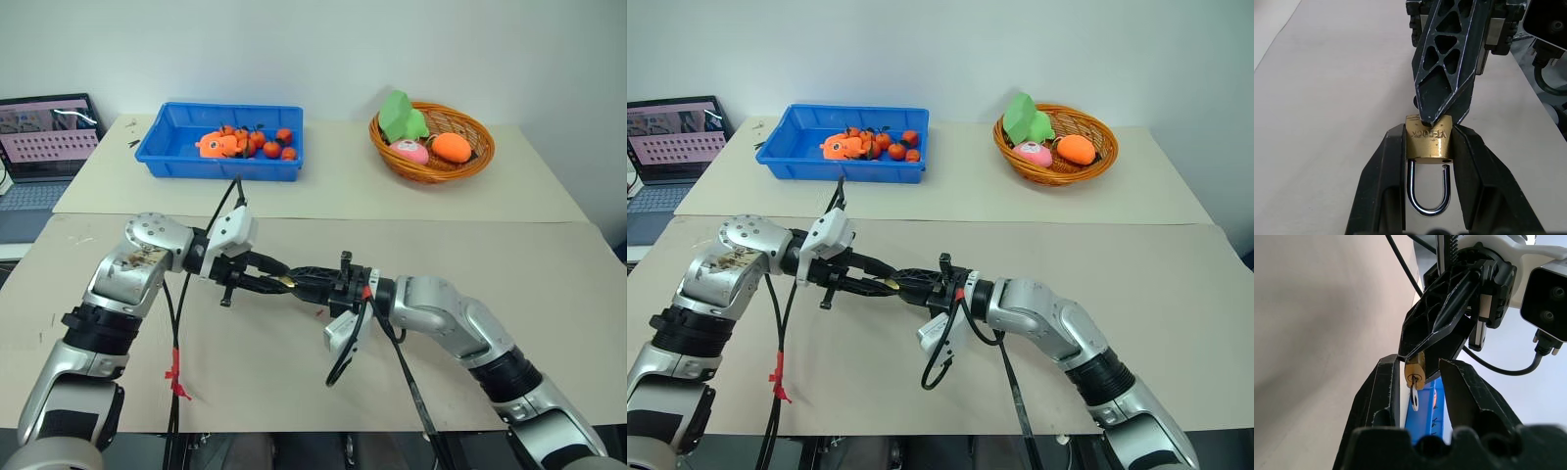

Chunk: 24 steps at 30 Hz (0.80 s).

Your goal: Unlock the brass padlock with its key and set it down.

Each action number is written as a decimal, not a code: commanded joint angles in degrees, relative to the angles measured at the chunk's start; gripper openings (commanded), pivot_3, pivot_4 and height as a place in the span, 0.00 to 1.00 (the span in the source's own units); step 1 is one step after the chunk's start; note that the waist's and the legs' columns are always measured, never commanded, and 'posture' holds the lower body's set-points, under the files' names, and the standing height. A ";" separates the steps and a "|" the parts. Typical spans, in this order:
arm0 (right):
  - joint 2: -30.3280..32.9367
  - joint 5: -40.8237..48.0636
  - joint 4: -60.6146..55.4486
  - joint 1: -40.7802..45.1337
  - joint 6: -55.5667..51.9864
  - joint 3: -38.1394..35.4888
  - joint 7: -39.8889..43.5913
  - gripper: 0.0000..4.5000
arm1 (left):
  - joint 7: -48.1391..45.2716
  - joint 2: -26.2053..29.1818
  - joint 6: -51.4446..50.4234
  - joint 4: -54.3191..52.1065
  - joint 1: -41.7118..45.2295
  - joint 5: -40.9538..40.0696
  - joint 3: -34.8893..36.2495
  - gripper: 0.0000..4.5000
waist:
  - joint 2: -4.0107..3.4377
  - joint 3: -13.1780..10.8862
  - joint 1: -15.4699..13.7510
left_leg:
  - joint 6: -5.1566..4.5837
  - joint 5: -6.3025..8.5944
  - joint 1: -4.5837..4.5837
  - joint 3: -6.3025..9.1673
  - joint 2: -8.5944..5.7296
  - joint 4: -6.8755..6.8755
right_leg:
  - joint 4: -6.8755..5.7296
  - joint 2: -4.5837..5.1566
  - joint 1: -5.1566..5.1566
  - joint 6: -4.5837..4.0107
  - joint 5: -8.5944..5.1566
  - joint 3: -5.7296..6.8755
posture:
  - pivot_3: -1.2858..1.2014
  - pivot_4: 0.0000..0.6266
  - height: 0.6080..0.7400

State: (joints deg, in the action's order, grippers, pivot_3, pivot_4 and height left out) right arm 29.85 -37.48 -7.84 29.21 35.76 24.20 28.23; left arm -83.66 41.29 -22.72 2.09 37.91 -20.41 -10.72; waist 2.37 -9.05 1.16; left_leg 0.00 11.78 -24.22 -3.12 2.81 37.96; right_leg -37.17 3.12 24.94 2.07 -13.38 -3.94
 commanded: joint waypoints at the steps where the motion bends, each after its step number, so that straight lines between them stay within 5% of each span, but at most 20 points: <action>1: -0.31 0.71 -1.74 1.24 0.67 -0.26 0.04 0.37 | 0.42 -0.03 0.24 -1.03 1.21 -0.63 1.06 0.18 | 0.00 0.00 0.00 | 0.00 0.00 0.00 0.00 0.00 0.00 | 0.00 0.00 0.00 0.00 0.00 0.00 | 0.52 0.24 1.00; 7: -0.42 0.89 -1.57 1.41 0.74 -0.04 0.37 0.37 | 0.60 -0.05 0.27 -0.90 1.29 -0.60 1.12 0.18 | 0.00 0.00 0.00 | 0.00 0.00 0.00 0.00 0.00 0.00 | 0.00 0.00 0.00 0.00 0.00 0.00 | 0.52 0.24 1.00; 13: -0.41 1.34 -1.19 1.54 0.88 0.15 0.89 0.04 | 0.79 0.07 -0.02 -1.32 1.23 -0.80 1.36 0.18 | 0.00 0.00 0.01 | 0.00 0.00 0.00 0.00 0.00 0.00 | 0.00 0.00 0.00 0.00 0.00 0.00 | 0.52 0.24 1.00; 24: -0.73 1.84 0.91 2.90 0.81 -0.24 0.95 0.04 | 0.96 0.24 -0.53 -1.93 0.94 -1.06 1.69 0.18 | 0.00 0.00 0.00 | 0.00 0.00 0.00 0.00 0.00 0.00 | 0.00 0.00 0.00 0.00 0.00 0.00 | 0.52 0.24 1.00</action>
State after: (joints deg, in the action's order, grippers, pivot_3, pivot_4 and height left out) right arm 29.88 -37.45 -6.74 30.77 36.90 24.48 29.42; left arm -83.21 41.28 -23.97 2.33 37.93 -21.17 -9.92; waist 2.37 -9.05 1.17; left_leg 0.00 11.78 -24.22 -3.12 2.81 37.96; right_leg -37.17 3.12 24.94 2.07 -13.38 -3.94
